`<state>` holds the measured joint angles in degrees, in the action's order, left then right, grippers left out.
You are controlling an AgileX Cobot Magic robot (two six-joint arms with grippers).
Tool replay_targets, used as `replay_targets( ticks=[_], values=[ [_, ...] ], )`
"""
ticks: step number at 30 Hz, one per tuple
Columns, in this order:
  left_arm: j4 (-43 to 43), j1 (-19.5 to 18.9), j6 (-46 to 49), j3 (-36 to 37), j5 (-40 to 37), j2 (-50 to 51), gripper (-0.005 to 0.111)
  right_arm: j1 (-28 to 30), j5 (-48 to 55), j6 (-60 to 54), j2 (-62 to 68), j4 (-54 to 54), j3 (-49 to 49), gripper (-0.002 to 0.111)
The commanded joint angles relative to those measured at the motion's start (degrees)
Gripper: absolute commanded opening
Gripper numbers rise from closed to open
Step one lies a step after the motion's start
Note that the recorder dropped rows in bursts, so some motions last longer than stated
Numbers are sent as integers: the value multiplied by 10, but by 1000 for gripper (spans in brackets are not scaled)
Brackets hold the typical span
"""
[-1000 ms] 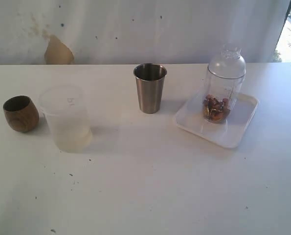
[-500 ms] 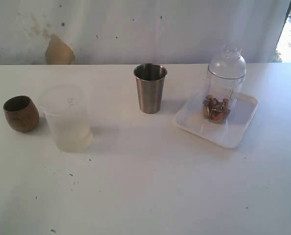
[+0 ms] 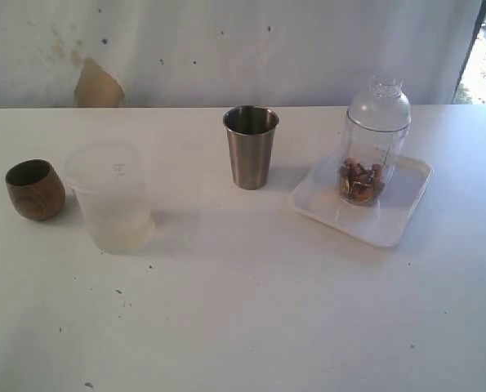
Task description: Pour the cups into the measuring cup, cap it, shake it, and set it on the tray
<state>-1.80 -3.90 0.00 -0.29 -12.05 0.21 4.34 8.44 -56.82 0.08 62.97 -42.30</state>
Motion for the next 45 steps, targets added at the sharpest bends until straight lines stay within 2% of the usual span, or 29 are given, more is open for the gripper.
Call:
replay_targets(
  ticks=[1,15,17,20,21,23,27,32,35,37,39,45],
  values=[
    [1,0,0,3,4,-2,0,-3,-97,-5,-1,1,62,0],
    [1,0,0,3,4,-2,0,-3,-74,18,-1,-19,130,0],
    [1,0,0,3,4,-2,0,-3,-67,122,-1,-141,145,0],
    [1,0,0,3,4,-2,0,-3,-62,392,-1,-429,164,0],
    [1,0,0,3,4,-2,0,-3,-65,575,-1,-612,179,0],
    [1,0,0,3,4,-2,0,-3,-99,675,-1,-709,215,0],
    [1,0,0,3,4,-2,0,-3,-155,645,-1,-693,271,0],
    [1,0,0,3,4,-2,0,-3,-144,554,-1,-675,337,0],
    [1,0,0,3,4,-2,0,-3,-114,475,-1,-675,397,0],
    [1,0,0,3,4,-2,0,-3,-109,468,-1,-675,423,0],
    [1,0,0,3,4,-2,0,-3,-45,464,-1,-679,423,0],
    [1,0,0,3,4,-2,0,-3,55,464,-1,-678,423,0]
  ],
)
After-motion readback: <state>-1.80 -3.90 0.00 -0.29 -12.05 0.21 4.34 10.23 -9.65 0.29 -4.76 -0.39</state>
